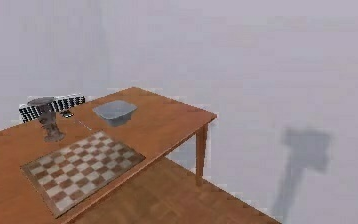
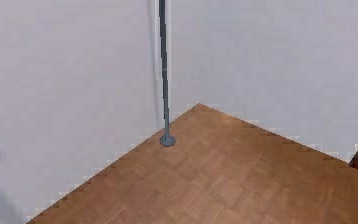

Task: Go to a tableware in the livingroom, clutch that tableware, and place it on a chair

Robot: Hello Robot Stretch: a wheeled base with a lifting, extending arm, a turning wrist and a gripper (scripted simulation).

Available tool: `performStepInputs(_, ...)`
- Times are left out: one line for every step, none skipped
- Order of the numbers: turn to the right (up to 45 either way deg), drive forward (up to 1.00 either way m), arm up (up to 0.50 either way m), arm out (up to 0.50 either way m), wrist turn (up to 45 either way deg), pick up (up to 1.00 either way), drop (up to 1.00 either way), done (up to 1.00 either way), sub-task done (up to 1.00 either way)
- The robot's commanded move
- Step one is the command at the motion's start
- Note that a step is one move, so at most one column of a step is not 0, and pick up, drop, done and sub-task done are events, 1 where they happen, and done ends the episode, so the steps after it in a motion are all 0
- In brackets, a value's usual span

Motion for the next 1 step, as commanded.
performStepInputs(0.0,0.20,0.00,0.00,0.0,0.00,0.00,0.00,0.00)
